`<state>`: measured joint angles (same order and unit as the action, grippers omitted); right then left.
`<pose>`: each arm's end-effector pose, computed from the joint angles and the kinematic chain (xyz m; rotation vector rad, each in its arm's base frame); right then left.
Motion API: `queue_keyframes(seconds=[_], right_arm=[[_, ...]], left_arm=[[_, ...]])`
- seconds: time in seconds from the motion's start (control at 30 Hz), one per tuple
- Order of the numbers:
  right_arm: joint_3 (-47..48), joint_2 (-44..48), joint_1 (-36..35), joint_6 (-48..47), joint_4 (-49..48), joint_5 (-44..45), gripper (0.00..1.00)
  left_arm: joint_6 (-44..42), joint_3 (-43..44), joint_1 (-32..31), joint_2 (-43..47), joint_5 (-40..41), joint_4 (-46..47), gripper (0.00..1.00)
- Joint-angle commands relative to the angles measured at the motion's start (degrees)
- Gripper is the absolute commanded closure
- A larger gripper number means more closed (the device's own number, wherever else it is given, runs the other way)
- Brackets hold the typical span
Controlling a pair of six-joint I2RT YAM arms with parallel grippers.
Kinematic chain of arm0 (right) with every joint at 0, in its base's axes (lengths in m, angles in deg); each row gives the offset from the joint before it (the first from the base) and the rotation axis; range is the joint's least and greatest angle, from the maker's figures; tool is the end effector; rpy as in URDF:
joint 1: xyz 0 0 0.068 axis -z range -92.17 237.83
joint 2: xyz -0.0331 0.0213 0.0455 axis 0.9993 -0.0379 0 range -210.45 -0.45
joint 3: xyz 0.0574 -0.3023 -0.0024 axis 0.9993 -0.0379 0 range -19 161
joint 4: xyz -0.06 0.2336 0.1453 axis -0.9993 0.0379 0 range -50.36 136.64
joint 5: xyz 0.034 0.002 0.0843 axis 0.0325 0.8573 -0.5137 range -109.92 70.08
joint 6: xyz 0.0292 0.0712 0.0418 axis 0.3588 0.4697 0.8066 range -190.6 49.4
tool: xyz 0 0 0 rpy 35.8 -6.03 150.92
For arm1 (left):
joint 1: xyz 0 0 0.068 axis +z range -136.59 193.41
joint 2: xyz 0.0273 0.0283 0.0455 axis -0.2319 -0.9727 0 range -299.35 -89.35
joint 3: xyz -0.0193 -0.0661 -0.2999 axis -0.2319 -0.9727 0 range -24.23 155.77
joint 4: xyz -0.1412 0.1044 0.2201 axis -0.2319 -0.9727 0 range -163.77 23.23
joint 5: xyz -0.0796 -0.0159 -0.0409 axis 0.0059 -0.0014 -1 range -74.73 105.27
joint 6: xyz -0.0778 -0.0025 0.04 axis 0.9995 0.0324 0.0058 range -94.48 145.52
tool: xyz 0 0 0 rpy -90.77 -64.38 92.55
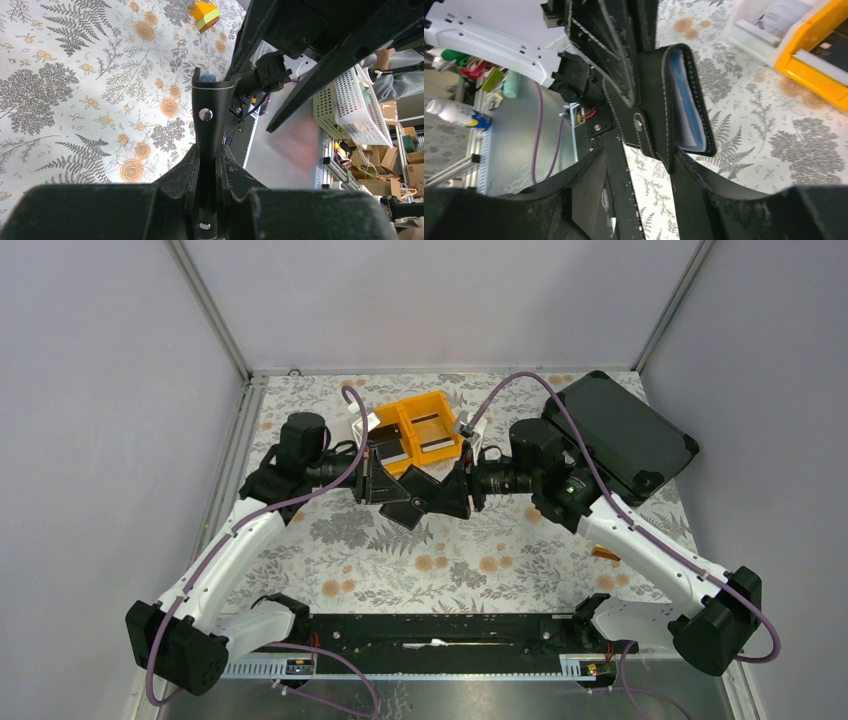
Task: Put the credit cards into the card holder
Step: Open the card holder at the center of the board.
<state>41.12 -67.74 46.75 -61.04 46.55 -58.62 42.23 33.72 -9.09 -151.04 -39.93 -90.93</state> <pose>0.1992 0.2380 0.3837 -1.0013 1.6613 1.2178 0.2084 -0.1554 0.3648 0.7363 1.9833 -1.4013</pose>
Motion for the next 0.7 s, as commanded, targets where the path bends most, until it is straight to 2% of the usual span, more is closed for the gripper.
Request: queue_keyframes(seconds=[0.0,0.13,0.3,0.4,0.5,0.67], right_arm=[[1.68,-1.6,0.23,3.29,-4.96,-6.82,0.45],[1.25,-2.04,0.21,3.97,-5.58,-5.87,0.53],[-0.2,3.34,0.21,1.14,-2.79,9.85,0.37],[-0.63,5.48,0.52,0.73,-1.59,16.89,0.35],[-0.29,4.87,0.77,1.38,-1.7,13.61,0.36],[1.55,0.07,0.6,4.27,-3.3,1.99,0.44]], left_arm=[[0.64,1.32,0.36,-0.92,-1.79,2.44,1.0],[-0.08,1.56,0.35,-1.04,1.63,0.93,1.0],[-0.03,2.26,1.15,-2.23,5.28,-0.93,1.0],[0.47,2.3,1.64,-2.64,5.55,-0.9,1.0],[0.6,2.3,1.77,-2.81,4.77,-0.89,1.0],[0.78,2.05,1.76,-2.95,2.93,-0.36,1.0]])
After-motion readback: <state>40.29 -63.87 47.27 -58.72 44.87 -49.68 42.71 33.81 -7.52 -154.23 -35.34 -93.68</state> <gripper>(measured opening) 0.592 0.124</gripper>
